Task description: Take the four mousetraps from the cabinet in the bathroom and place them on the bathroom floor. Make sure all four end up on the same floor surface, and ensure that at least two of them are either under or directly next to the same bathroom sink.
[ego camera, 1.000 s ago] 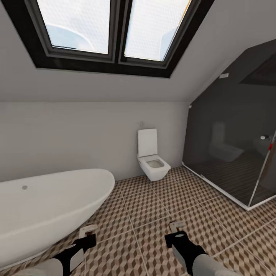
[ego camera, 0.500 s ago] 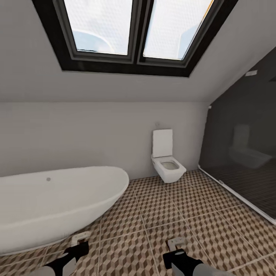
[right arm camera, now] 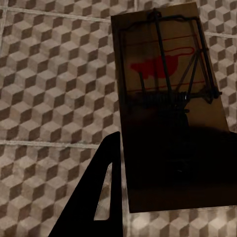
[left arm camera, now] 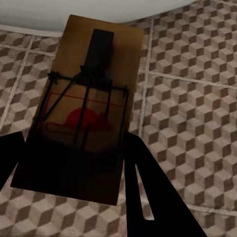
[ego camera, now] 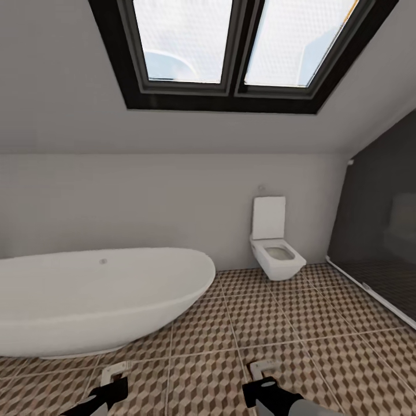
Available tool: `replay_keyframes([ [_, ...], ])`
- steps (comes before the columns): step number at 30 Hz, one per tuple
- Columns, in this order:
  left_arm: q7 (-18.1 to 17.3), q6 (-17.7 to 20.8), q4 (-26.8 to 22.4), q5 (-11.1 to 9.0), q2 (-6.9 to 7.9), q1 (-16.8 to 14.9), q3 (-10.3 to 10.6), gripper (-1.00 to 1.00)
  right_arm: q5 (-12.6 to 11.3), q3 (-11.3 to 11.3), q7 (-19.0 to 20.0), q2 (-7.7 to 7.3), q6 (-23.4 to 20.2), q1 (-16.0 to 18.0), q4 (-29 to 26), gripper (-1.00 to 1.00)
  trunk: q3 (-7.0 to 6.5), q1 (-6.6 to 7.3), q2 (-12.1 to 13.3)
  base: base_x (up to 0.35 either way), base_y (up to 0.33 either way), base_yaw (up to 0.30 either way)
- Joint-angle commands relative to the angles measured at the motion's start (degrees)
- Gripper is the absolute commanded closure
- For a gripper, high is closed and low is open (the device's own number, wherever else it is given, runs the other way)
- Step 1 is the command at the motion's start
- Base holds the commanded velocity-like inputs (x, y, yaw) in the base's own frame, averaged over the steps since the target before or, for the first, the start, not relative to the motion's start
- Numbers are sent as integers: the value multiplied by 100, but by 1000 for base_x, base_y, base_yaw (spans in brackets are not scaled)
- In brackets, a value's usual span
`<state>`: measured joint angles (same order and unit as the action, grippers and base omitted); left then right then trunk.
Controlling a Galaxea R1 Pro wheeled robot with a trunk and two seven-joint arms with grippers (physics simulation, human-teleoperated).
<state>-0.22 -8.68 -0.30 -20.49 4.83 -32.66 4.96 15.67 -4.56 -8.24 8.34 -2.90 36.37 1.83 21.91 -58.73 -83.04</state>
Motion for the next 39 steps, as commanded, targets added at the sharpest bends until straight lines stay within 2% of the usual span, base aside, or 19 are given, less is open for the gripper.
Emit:
replay_keyframes([
  [1, -4, -14, 5, -43, 21, 1, 49, 100, 51, -45, -20, 1, -12, 2, 10, 100, 7, 0, -4, 0, 0, 270],
  [6, -4, -5, 5, -48, 161, 70, 49, 100, 50, -47, -20, 1, -18, -5, 10, 100, 7, 0, -4, 0, 0, 270],
  [7, -4, -4, 5, -49, 208, 110, 49, 100, 50, -46, -20, 1, -21, -7, 10, 100, 7, 0, -4, 0, 0, 270],
  [8, 1, 20, 11, -57, 360, 238, 49, 100, 45, -46, -20, 1, -2, -77, 10, 100, 7, 0, -4, 0, 0, 269],
  [10, 3, 28, 12, -59, 413, 301, 49, 100, 48, -45, -20, 1, 8, -155, 10, 100, 7, 0, -4, 0, 0, 269],
  [11, 4, 32, 13, -112, 488, 389, 42, 100, 50, -45, -18, 14, 9, -272, 10, 100, 7, 0, -4, 0, 0, 269],
  [16, 1, 33, 13, -319, 535, 469, 40, 100, 50, -45, -11, 12, 5, -296, 10, 100, 4, 0, -4, 0, 0, 269],
  [21, -4, 33, 13, -441, 544, 478, 40, 100, 50, -45, 3, 7, -4, -297, 10, 100, 3, 0, -4, 0, 0, 270],
  [39, 4, 33, 13, -464, 528, 504, 41, 100, 50, -45, 15, 17, -70, -297, 10, 100, 3, 0, -4, 0, 0, 281],
])
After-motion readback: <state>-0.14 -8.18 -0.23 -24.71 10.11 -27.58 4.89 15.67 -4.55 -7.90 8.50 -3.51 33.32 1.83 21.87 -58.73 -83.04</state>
